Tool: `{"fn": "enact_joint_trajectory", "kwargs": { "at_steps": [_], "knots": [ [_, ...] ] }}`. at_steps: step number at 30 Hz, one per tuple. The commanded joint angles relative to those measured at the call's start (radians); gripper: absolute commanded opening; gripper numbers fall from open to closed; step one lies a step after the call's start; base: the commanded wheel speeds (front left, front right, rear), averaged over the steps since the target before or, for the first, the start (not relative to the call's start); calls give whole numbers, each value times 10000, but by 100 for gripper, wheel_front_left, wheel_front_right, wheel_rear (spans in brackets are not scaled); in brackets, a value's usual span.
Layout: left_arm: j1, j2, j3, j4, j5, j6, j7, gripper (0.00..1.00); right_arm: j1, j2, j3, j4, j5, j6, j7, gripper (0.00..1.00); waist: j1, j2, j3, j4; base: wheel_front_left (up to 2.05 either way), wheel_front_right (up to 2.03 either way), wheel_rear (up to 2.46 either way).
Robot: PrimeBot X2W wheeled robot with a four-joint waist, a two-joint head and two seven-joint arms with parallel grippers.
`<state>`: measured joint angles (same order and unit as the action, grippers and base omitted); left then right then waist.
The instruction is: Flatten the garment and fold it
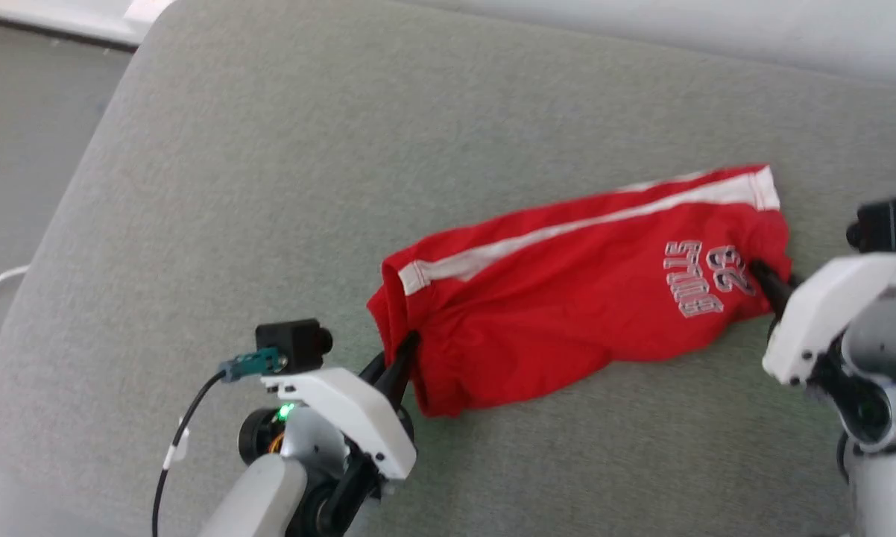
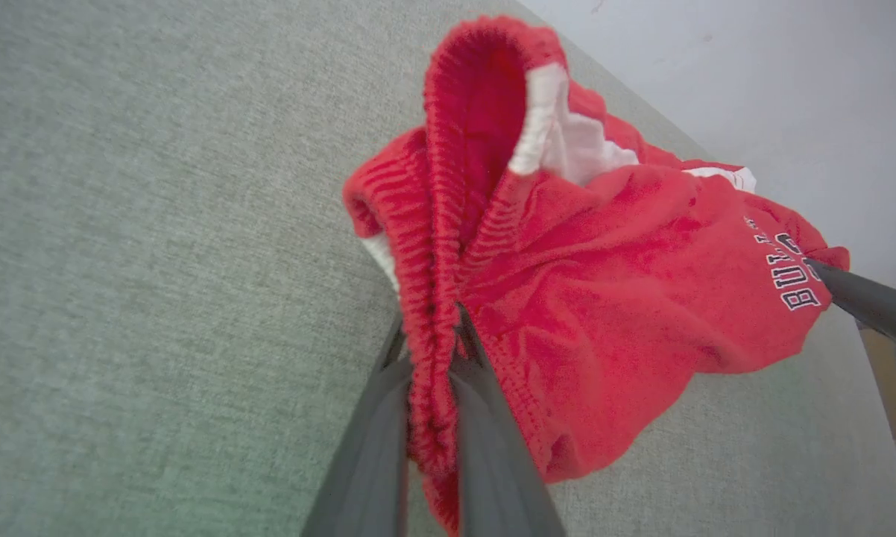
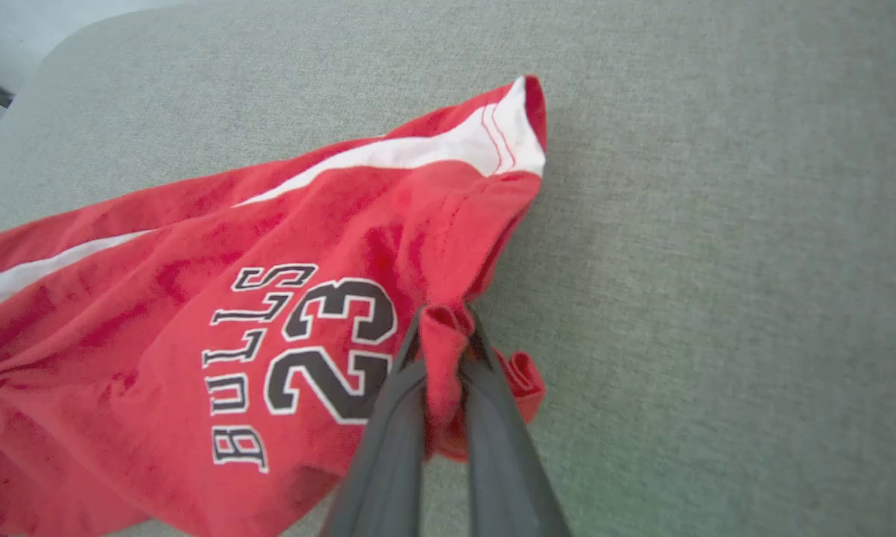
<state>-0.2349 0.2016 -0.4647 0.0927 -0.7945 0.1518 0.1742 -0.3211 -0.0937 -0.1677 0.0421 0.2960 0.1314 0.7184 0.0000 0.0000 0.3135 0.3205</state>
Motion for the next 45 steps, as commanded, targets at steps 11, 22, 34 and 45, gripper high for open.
{"fn": "enact_joint_trajectory", "kwargs": {
  "at_steps": [11,22,34,45],
  "knots": [
    [1506,790,127,-1491,-560,221,742,0,2789,422,-510,-1327,1164,-7,-772,0,0,0,-1412,-1624,0,0,0],
    [3498,1621,425,-2863,-1237,605,1286,0,5474,432,-137,-2101,2846,-7,-1960,0,0,0,-1861,-2515,0,0,0],
    [3572,1447,358,-1912,-1404,510,1198,0,5713,433,786,-1497,2910,-7,-3061,0,0,0,-1644,-3066,0,0,0],
    [3214,1206,347,-1291,-1226,461,786,100,5360,434,1000,-725,2582,-7,-3195,100,0,0,-1562,-2982,0,0,0]
  ]
}}
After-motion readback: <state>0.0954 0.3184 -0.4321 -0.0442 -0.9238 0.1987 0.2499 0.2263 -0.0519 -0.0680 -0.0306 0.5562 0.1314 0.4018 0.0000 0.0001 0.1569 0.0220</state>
